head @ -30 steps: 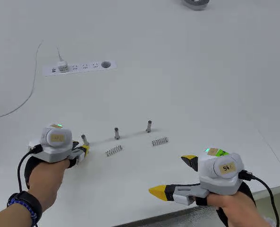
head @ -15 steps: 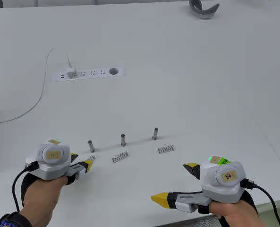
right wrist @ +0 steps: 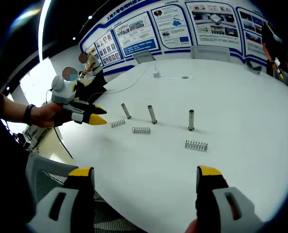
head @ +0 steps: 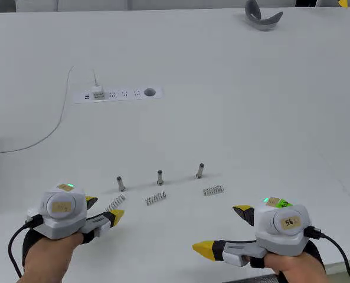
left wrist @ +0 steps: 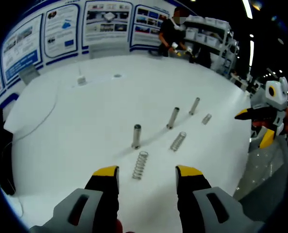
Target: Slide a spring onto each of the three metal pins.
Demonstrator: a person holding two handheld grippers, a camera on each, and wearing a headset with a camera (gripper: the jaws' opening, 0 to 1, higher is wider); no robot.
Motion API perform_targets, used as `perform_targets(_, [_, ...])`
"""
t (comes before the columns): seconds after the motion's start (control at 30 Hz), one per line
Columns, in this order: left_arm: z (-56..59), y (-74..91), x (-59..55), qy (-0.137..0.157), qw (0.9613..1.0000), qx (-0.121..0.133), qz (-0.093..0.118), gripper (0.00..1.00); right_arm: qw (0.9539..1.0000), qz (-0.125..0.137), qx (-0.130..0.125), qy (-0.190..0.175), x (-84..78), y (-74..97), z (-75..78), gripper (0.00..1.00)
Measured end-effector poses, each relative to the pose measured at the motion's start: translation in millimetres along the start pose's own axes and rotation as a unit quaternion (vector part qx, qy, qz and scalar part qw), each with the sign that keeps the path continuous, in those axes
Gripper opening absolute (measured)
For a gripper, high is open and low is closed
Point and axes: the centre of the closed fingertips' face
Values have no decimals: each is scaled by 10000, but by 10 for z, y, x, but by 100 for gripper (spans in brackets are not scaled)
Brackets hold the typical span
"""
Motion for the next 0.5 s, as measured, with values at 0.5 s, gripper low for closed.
perform_targets(0.5, [151, 220, -19, -15, 9996, -265, 94, 63, 10000, 5, 3, 45, 2, -50, -1, 88])
Point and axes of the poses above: the centre of the closed fingertips' face, and the gripper's own axes: y roughly backward along the fingers, z roughly to its right, x roughly out of its top, and after that the axes turned 6 degrees about z, right-handed
